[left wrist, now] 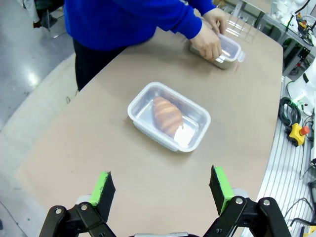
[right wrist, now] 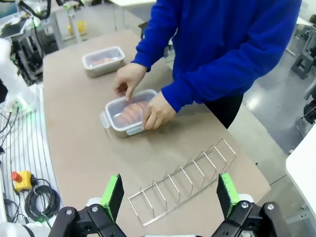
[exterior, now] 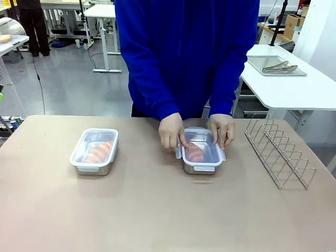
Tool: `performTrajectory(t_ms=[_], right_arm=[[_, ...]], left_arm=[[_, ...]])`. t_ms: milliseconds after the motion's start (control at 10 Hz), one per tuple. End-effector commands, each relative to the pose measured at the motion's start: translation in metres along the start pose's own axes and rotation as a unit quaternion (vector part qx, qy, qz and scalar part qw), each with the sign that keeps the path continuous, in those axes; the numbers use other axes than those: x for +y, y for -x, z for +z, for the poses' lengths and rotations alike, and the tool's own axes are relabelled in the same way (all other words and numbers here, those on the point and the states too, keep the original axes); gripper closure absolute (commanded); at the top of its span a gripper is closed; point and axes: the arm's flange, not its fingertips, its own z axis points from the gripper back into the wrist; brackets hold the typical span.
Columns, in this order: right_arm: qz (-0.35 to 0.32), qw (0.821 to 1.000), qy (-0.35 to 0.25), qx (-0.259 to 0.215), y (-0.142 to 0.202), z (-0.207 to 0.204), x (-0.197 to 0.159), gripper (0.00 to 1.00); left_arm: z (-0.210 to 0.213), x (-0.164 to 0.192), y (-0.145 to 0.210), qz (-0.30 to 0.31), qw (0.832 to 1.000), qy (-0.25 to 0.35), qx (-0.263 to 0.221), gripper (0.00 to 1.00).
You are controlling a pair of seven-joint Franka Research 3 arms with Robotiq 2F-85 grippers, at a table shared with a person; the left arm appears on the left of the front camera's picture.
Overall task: Place the bread in airtight containers.
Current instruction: Release when the human grabs the Airtight Container lid.
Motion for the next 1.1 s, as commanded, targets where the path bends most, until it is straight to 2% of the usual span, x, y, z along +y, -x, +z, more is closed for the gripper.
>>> performTrajectory(t_ms=[0,1000], right_arm=[[-0.002,1.000,-0.002,-0.002,-0.0037,0.0013,-0.0005,0.00],[-0.002,1.000,-0.002,-0.002,-0.0037,0.0013,-0.0005,0.00]], left_arm=[[0.0010,-0.0014,-0.0009,-0.009,1.000,0.004,0.004,0.00],[0.0010,-0.0014,-0.0009,-0.009,1.000,0.004,0.004,0.00]])
